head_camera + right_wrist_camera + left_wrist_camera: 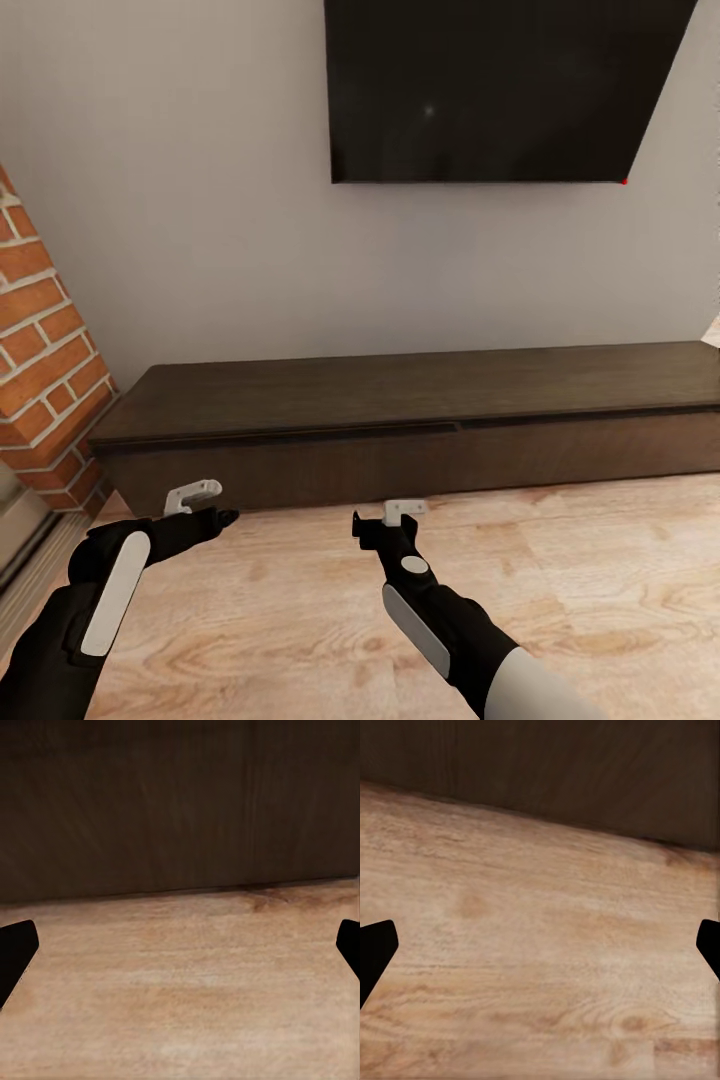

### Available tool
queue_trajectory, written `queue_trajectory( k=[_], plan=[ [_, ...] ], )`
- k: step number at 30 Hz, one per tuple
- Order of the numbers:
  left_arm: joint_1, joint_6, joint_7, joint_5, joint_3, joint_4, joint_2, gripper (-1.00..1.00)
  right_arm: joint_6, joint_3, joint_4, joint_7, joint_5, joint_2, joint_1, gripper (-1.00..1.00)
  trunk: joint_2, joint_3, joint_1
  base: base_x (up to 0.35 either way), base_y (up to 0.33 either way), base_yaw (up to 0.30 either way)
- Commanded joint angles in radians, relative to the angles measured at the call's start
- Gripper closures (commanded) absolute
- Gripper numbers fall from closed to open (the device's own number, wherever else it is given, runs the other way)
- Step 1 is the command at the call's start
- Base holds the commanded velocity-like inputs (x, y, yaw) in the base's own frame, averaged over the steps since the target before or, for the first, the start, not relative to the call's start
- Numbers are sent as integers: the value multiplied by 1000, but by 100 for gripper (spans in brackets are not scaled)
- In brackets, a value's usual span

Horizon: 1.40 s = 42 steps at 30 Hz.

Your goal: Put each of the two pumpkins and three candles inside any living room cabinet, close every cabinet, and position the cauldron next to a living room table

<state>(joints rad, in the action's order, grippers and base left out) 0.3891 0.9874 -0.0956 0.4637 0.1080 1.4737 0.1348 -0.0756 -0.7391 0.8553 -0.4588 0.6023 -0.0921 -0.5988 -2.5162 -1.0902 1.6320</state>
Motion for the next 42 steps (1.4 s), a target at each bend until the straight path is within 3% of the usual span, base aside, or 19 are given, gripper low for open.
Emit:
queue_trajectory(
  k=[1,9,31,42],
  plan=[
    [1,5,-10,11,0,1,0,-100,-3,-3,2,-7,4,1,-1,-100,0,3,-1,0,0,0],
    [1,7,-10,17,45,0,-1,-100,4,-4,3,-7,2,2,-1,-100,2,34,-4,0,0,0],
    [1,7,-10,17,45,1,-4,-100,3,-4,4,0,3,1,-1,-100,7,119,-14,-33,8,0],
    [1,10,-10,15,42,5,-4,-100,-13,-3,4,1,5,-1,-1,-100,9,150,-19,0,0,0]
  ],
)
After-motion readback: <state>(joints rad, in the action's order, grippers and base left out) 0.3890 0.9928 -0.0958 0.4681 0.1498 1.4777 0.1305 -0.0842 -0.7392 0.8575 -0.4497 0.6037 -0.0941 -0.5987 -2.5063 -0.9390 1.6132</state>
